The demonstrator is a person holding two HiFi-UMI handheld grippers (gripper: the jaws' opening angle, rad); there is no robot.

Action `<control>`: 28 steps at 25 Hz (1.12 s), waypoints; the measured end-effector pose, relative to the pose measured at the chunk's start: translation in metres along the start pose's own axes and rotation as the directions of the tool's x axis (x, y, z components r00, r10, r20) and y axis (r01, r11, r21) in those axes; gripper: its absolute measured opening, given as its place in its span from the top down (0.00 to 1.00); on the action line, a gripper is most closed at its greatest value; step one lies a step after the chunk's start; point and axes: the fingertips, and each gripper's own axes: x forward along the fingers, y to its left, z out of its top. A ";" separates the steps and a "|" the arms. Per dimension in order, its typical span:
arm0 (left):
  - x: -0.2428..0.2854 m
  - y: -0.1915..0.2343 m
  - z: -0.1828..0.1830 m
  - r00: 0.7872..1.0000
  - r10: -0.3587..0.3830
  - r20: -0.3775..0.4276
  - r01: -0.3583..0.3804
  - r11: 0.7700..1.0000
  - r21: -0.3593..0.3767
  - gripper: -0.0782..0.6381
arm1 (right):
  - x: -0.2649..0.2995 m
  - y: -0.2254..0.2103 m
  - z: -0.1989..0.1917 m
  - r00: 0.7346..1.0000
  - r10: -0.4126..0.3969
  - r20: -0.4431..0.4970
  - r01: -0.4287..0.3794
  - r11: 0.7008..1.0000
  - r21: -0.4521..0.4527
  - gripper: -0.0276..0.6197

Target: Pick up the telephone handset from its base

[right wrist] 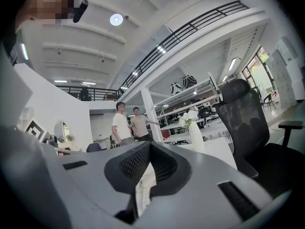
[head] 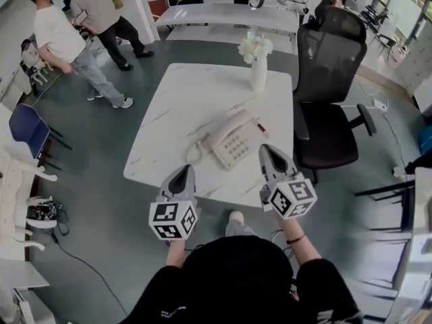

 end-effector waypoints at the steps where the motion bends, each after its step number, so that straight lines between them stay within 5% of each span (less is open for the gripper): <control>1: 0.008 0.000 0.001 1.000 -0.001 -0.006 0.001 1.000 -0.001 0.89 | 0.006 -0.005 0.000 1.000 0.002 -0.001 -0.002 1.000 0.001 0.97; 13: 0.091 -0.010 -0.012 0.993 -0.045 -0.111 0.052 0.996 0.066 0.89 | 0.049 -0.058 -0.015 0.999 -0.035 -0.041 0.037 0.998 0.045 0.97; 25: 0.149 -0.005 -0.035 0.948 -0.122 -0.294 0.151 0.985 0.078 0.89 | 0.076 -0.073 -0.031 0.992 -0.085 -0.094 0.093 0.992 0.086 0.97; 28: 0.167 -0.001 -0.036 0.947 -0.117 -0.301 0.162 0.979 0.128 0.89 | 0.079 -0.080 -0.042 0.989 -0.094 -0.117 0.106 0.989 0.105 0.97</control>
